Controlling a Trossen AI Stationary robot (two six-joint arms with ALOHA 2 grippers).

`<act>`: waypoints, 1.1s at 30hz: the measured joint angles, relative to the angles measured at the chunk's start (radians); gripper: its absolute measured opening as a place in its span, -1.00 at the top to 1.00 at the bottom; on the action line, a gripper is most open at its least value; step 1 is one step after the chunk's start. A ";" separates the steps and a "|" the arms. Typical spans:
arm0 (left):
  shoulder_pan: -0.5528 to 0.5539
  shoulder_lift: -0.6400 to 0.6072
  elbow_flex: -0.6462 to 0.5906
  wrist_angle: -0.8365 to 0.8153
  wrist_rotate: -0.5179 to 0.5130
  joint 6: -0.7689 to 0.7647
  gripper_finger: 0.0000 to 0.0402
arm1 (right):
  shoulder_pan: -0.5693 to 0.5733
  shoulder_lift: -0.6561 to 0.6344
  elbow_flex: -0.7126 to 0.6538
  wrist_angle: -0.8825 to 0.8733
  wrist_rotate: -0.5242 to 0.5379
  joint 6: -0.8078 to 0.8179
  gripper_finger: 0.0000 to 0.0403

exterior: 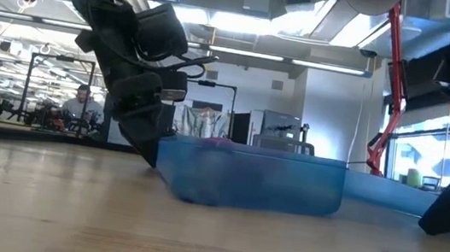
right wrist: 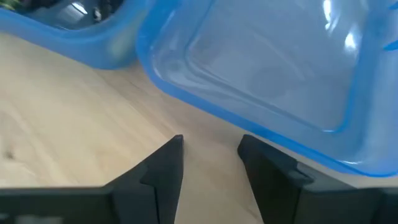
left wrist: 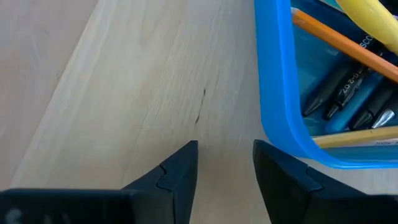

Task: Pick & place school supplies into a supply box
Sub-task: Close the blue supply box

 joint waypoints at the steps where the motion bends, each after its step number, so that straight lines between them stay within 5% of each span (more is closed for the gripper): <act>1: -0.003 0.000 0.000 -0.001 -0.003 0.000 0.27 | 0.000 0.001 0.000 -0.009 0.006 0.001 0.14; 19: -0.017 -0.197 0.002 -0.067 -0.068 0.066 0.28 | 0.003 -0.005 -0.130 0.094 0.163 -0.018 0.14; 33: -0.111 -0.209 0.003 0.052 -0.015 0.108 0.29 | -0.004 0.004 -0.301 0.190 0.400 -0.084 0.15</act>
